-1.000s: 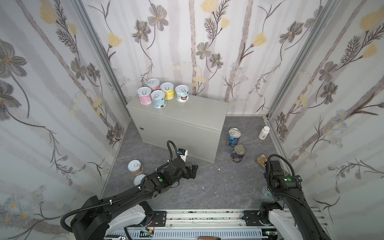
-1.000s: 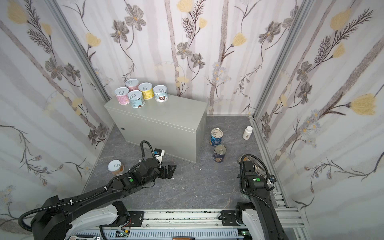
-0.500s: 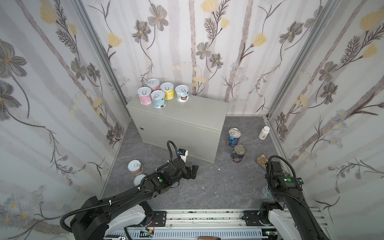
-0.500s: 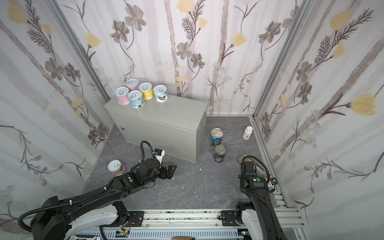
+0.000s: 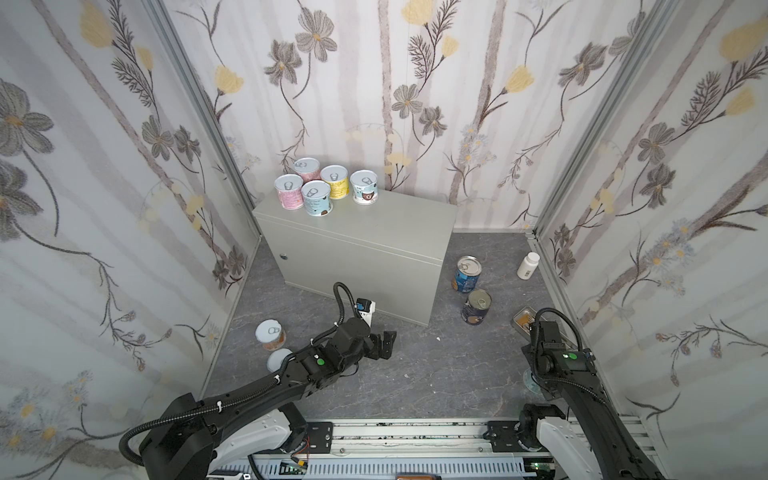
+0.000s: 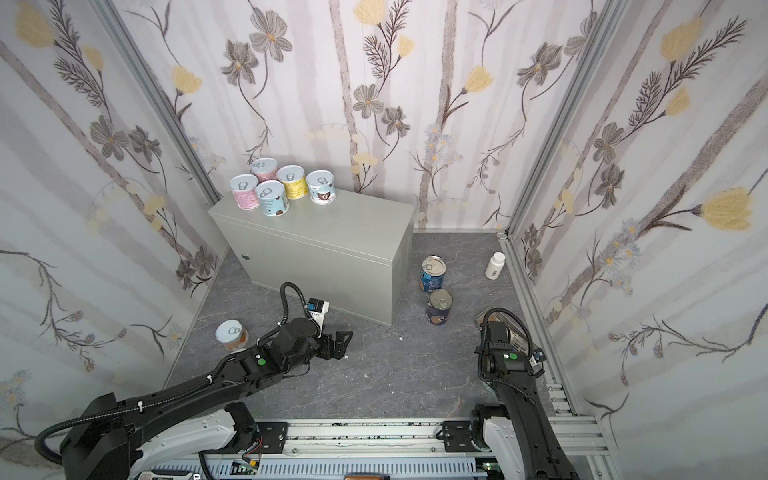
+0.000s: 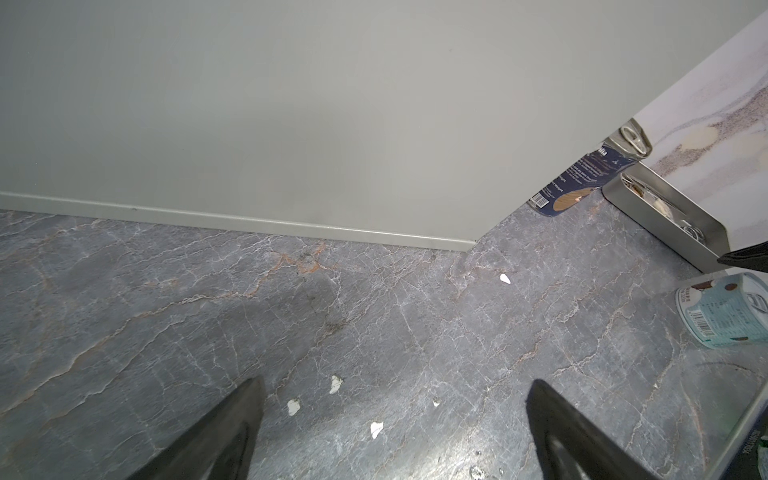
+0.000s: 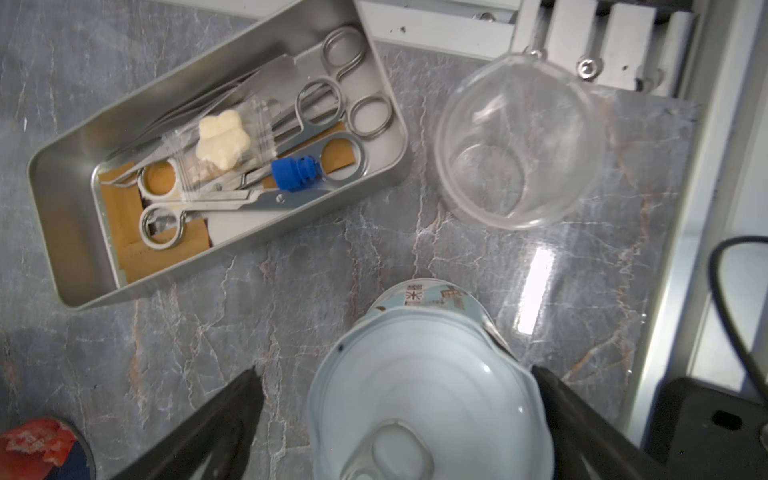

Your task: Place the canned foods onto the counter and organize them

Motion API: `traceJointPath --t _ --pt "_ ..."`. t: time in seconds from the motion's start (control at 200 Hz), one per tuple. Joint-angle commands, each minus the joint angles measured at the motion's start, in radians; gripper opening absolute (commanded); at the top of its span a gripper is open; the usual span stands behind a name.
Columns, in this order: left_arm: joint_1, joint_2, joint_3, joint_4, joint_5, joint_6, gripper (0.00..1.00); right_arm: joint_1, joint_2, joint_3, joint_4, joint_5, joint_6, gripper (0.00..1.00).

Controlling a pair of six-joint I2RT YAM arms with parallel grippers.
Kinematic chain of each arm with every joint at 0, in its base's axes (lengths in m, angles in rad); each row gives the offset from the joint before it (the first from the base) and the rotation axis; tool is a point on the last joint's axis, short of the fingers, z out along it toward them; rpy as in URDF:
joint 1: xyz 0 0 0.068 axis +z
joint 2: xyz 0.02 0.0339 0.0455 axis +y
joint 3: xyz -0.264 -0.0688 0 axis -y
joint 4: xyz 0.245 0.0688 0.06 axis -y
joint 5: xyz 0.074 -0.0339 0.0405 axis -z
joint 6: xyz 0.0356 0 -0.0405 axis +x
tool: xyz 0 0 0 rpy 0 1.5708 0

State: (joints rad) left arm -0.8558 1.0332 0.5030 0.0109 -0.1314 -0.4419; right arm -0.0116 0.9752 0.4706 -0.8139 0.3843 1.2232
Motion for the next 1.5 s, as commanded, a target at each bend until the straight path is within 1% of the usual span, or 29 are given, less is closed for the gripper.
traceJointPath --t 0.0,0.165,0.37,0.56,0.734,0.904,1.004,1.164,1.349,1.494 --pt "-0.001 -0.004 -0.004 0.024 -0.014 -0.004 1.00 0.003 0.038 0.003 0.126 -0.081 -0.087 1.00" --pt "-0.002 -0.007 -0.009 0.026 -0.020 -0.009 1.00 0.011 0.099 0.002 0.195 -0.132 -0.163 1.00" --pt "0.000 -0.010 -0.013 0.026 -0.028 -0.009 1.00 0.043 0.134 0.010 0.271 -0.193 -0.236 0.99" --pt "-0.001 -0.036 -0.024 0.032 -0.043 -0.011 1.00 0.128 0.186 0.048 0.303 -0.199 -0.281 0.98" --pt "-0.001 -0.067 -0.035 0.034 -0.048 -0.015 1.00 0.219 0.257 0.085 0.337 -0.197 -0.317 0.95" --pt "-0.001 -0.091 -0.044 0.037 -0.057 -0.019 1.00 0.281 0.334 0.110 0.348 -0.176 -0.319 0.95" --pt "-0.002 -0.095 -0.046 0.038 -0.057 -0.021 1.00 0.282 0.342 0.108 0.338 -0.145 -0.291 0.95" --pt "-0.001 -0.102 -0.046 0.038 -0.060 -0.017 1.00 0.277 0.330 0.106 0.349 -0.107 -0.282 0.97" --pt "-0.001 -0.092 -0.038 0.040 -0.062 -0.015 1.00 0.253 0.378 0.134 0.339 -0.082 -0.304 0.97" --pt "-0.001 -0.085 -0.034 0.041 -0.065 -0.011 1.00 0.209 0.399 0.137 0.351 -0.086 -0.327 0.97"
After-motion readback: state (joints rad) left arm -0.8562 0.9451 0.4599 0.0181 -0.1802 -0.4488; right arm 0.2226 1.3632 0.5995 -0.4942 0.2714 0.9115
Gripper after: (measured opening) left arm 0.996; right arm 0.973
